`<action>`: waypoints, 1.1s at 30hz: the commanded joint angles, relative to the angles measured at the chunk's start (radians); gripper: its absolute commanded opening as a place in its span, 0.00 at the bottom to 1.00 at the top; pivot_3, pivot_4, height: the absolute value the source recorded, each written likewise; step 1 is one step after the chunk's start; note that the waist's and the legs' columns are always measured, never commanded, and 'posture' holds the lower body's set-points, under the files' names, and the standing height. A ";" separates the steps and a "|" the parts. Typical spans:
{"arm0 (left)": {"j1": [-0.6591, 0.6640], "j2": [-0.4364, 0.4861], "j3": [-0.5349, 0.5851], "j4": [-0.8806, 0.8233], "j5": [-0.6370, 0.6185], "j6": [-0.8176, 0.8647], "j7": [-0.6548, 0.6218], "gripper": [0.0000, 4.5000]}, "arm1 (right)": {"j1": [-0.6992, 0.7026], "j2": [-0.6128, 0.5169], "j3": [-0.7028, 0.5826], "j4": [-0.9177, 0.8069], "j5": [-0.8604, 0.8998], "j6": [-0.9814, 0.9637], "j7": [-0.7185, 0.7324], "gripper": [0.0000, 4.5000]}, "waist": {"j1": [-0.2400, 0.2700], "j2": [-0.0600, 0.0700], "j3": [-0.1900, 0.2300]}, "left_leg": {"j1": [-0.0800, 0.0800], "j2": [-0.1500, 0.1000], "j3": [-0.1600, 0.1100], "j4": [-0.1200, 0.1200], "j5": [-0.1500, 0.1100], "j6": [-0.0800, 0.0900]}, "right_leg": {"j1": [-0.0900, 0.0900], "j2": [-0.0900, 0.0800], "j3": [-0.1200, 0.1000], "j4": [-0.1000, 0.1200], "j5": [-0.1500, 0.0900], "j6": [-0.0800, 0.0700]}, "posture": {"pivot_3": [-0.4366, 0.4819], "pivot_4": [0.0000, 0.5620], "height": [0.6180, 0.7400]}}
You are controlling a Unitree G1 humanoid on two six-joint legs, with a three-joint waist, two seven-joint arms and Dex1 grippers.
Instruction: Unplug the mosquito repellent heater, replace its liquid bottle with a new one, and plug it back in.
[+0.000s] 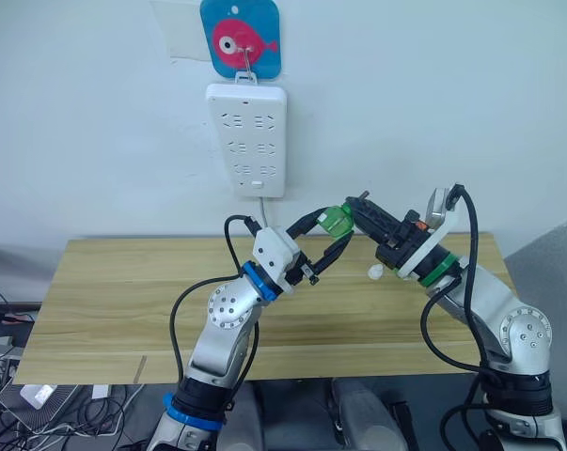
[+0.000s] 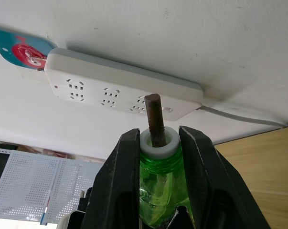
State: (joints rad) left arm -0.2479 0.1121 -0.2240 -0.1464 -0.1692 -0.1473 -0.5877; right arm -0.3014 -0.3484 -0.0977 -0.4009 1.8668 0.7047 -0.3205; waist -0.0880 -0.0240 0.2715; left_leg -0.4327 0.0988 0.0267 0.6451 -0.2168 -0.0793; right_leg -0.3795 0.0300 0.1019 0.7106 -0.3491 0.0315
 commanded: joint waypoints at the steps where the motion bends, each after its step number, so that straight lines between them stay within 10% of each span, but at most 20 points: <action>1: -0.016 -0.008 0.003 -0.022 -0.002 -0.009 0.020 0.49 | 0.003 -0.066 0.019 -0.059 0.008 0.057 0.051 0.40 | 0.000 0.000 0.000 | 0.000 0.000 0.000 0.000 0.000 0.000 | 0.000 0.000 0.000 0.000 0.000 0.000 | 0.32 0.44 1.00; 8: -0.003 0.037 0.017 -0.042 -0.038 0.010 -0.014 0.49 | 0.154 -0.521 -0.066 -0.093 -0.151 0.301 0.329 0.95 | 0.006 0.001 0.000 | -0.001 0.000 0.000 -0.001 0.000 0.000 | 0.001 0.000 -0.001 -0.004 0.000 0.000 | 0.31 0.45 1.00; 15: 0.059 0.050 0.013 -0.053 -0.037 -0.004 -0.009 0.49 | 0.169 -0.933 -0.012 0.218 -0.752 0.266 0.692 0.99 | 0.001 0.003 -0.002 | 0.000 0.000 0.001 0.000 0.000 0.000 | 0.002 0.000 0.000 -0.005 0.000 0.000 | 0.28 0.44 1.00; 33: 0.128 0.071 -0.042 -0.129 -0.026 0.050 -0.009 0.49 | -0.173 -0.743 0.260 0.709 -1.362 0.260 0.982 0.99 | 0.009 0.005 -0.002 | 0.000 -0.001 0.002 -0.001 -0.001 0.001 | 0.003 -0.002 0.000 -0.010 0.000 0.000 | 0.38 0.46 1.00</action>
State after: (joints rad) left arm -0.1286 0.1812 -0.2516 -0.2139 -0.1940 -0.0943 -0.5987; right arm -0.4570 -1.0851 0.1702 0.2894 0.5450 0.9850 0.6338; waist -0.0792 -0.0189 0.2690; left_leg -0.4326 0.0973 0.0281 0.6438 -0.2176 -0.0782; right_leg -0.3759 0.0281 0.1021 0.7008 -0.3491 0.0316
